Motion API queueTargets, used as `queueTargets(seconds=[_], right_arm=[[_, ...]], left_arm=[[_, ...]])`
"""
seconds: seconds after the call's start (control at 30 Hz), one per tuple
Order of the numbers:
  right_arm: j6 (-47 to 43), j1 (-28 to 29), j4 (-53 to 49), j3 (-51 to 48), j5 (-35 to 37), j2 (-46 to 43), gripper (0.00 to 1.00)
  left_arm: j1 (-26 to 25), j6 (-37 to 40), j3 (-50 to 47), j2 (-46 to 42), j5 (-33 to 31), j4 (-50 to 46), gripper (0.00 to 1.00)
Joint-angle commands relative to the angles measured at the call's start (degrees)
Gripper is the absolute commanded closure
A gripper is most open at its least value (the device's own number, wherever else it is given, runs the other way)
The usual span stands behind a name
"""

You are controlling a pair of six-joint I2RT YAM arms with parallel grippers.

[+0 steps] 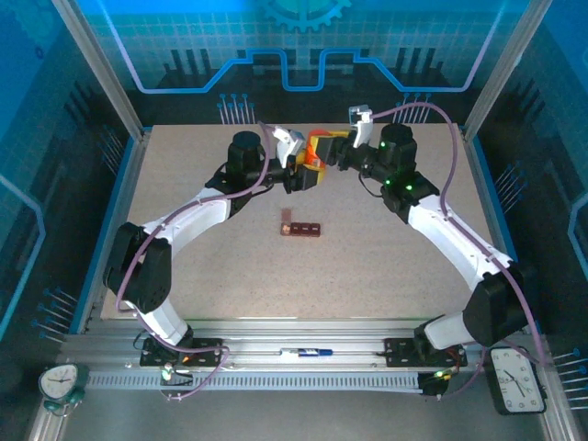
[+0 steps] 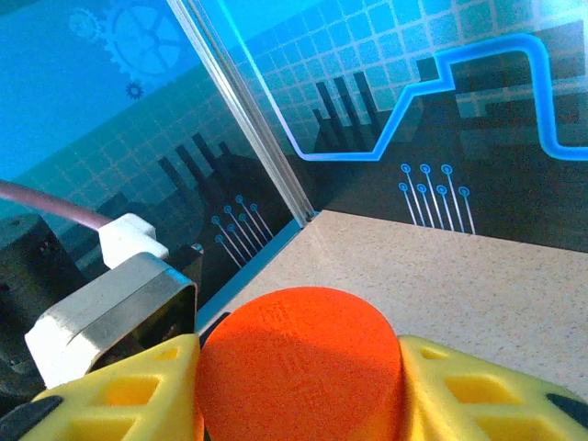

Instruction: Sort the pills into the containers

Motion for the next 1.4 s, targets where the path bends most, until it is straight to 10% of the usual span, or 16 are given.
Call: queueTargets(seconds=[0.0, 0.23, 0.63, 1.37], right_arm=[[1.01, -1.2, -5.08, 2.54, -8.21, -0.58, 0.37], [-2.77, -8.71, -10.72, 5.43, -19.63, -4.97, 0.13], [-9.01, -14.74, -19.36, 18.9, -39.82, 5.05, 0.14], [-18.22, -7.82, -34.01, 30.9, -38.17, 14.83, 0.23]], left_arm=[[-0.06, 0.96, 0.93, -2.03, -1.97, 6.49, 1.0], [0.23, 1.28, 0.92, -2.2, 0.41, 6.74, 1.0], [0.2, 1.26, 0.58, -2.91, 6.67, 7.19, 1.0], [-0.27, 1.73, 2.5, -3.17, 8.71, 3.06, 1.0]])
